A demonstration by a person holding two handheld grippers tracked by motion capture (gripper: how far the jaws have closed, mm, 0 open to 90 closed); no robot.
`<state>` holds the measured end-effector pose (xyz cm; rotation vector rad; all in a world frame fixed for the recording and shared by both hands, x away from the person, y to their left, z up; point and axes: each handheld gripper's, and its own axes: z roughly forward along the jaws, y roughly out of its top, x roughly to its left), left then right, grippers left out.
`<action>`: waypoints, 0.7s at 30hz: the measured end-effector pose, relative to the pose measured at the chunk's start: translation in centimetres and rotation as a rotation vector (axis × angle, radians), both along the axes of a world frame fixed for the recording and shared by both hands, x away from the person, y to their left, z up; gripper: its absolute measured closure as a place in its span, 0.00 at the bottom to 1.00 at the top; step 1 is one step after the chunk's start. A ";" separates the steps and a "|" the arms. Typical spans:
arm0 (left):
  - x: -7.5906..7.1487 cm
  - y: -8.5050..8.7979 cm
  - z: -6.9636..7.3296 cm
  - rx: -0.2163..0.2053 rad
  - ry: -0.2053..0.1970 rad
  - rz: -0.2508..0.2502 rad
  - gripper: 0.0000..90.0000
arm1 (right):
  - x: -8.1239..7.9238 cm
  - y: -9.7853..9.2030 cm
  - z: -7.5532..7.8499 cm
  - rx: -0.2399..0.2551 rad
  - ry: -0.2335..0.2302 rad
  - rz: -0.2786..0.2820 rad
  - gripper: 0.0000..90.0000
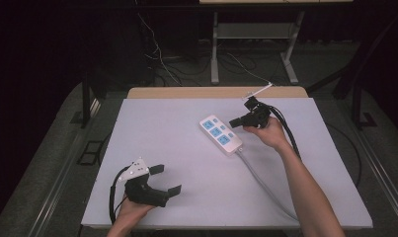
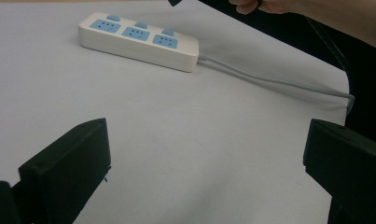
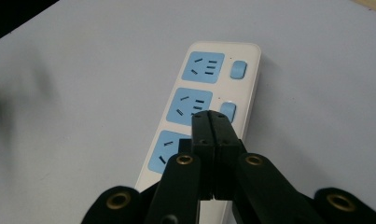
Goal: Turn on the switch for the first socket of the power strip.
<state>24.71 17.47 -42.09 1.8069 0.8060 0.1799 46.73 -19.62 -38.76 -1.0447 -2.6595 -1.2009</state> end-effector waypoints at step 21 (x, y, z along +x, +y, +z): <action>0.2 0.2 0.0 0.000 0.002 0.004 0.00 | 0.5 1.1 -2.1 -0.041 0.045 0.025 0.99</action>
